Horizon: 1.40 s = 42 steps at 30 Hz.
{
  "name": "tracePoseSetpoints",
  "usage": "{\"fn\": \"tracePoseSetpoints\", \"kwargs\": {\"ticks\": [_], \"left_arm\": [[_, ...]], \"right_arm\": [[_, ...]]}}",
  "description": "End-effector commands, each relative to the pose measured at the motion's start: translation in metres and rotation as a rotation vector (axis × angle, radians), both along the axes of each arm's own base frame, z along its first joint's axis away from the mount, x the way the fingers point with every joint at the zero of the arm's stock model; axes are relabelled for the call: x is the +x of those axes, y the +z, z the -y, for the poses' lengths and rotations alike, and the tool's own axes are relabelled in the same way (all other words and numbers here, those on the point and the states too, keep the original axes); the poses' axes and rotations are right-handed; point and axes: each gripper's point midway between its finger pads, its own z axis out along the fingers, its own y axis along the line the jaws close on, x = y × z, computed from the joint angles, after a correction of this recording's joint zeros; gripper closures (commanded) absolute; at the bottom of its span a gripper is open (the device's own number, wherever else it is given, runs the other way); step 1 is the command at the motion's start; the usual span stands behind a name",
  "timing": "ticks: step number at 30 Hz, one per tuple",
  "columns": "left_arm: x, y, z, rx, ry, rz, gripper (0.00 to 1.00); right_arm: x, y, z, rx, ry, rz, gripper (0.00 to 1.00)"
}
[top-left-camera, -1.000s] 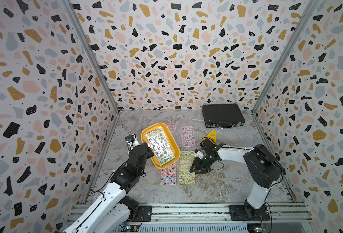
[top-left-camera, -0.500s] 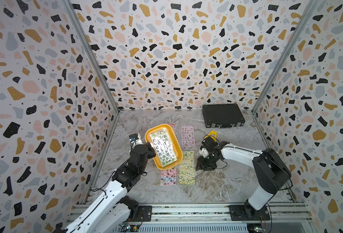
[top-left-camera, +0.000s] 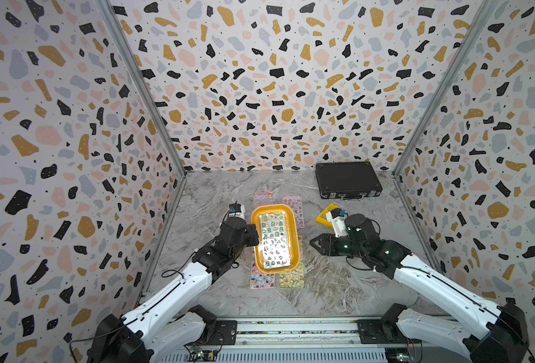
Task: Take the stickers out of the storage box
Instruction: Pick up the sticker from the storage box.
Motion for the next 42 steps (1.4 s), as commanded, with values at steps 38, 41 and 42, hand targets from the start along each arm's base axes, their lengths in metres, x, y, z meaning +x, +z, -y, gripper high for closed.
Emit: {"fn": "tracePoseSetpoints", "kwargs": {"ticks": [38, 41, 42], "left_arm": [[-0.003, 0.063, 0.010, -0.081, -0.006, 0.211, 1.00], [-0.003, 0.063, 0.010, -0.084, -0.006, 0.211, 1.00], [-0.003, 0.063, 0.010, -0.084, -0.007, 0.211, 1.00]], "right_arm": [[0.044, -0.078, -0.087, -0.330, 0.015, -0.004, 0.47], [0.044, -0.078, -0.092, -0.313, 0.025, -0.006, 0.46], [0.044, -0.077, -0.094, -0.303, 0.028, -0.005, 0.46]]}}
